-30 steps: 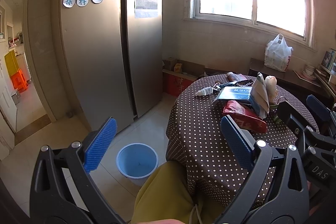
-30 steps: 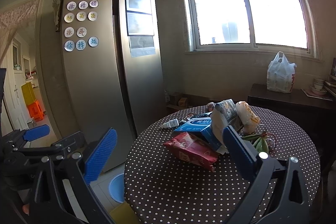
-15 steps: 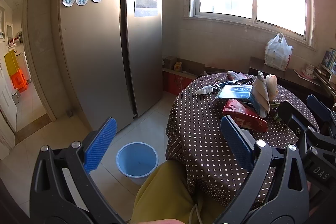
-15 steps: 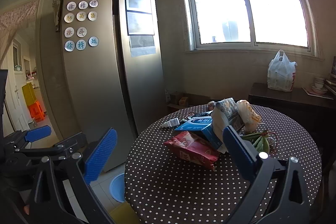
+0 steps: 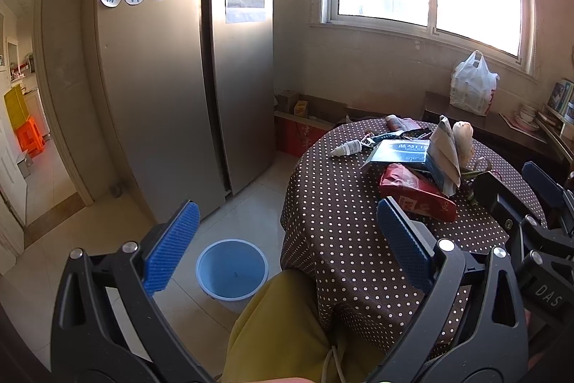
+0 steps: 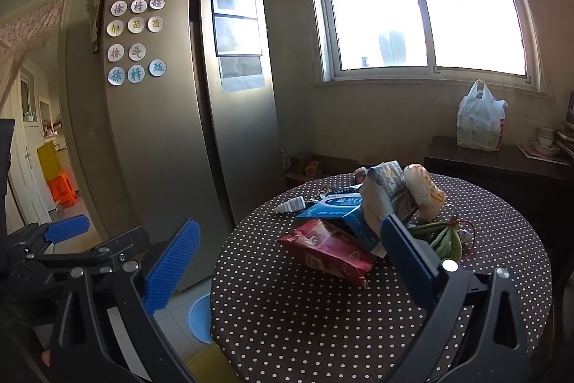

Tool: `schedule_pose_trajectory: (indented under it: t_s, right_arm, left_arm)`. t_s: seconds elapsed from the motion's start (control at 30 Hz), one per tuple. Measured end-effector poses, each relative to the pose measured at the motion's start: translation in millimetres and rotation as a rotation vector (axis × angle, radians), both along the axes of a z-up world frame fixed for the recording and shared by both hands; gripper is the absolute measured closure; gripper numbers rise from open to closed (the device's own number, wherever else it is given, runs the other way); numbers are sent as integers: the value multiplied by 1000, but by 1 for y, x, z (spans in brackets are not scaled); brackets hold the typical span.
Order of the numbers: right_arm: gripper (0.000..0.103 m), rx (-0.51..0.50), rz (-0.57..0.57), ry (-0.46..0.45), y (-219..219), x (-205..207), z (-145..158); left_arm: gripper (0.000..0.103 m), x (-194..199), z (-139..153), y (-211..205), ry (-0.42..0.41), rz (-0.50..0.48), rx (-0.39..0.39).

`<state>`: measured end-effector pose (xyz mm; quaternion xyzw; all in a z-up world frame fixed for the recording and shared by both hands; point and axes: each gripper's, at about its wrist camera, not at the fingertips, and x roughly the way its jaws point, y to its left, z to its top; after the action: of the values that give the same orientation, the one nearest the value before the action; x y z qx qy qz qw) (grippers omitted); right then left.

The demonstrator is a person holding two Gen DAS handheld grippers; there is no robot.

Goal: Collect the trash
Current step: 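Reach the right tool to the red snack bag and close on it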

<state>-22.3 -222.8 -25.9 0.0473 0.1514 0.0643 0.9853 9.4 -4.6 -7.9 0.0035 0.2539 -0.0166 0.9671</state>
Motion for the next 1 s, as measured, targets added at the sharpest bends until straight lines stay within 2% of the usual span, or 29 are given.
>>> schedule_pose_trajectory:
  t_s: [0.27,0.37,0.67,0.87,1.0]
  right_arm:
    - [4,8,-22,52,-7,13,-12]
    - [4,11,-37,84,-11,22,-21]
    - [4,-9,-102,233,-18,66,-54]
    - [4,-37,-124,340,-12,104,-72]
    - [4,-44,-120,400,-4,128,-78]
  left_arm:
    - [6,16,-13,-7,45,-34,5]
    - [6,25,-21,-13,65,-54,31]
    - [6,64,-54,-13,183,-43,53]
    - [6,88,-72,-7,256,-51,26]
    - [6,101,-78,-2,274,-56,9]
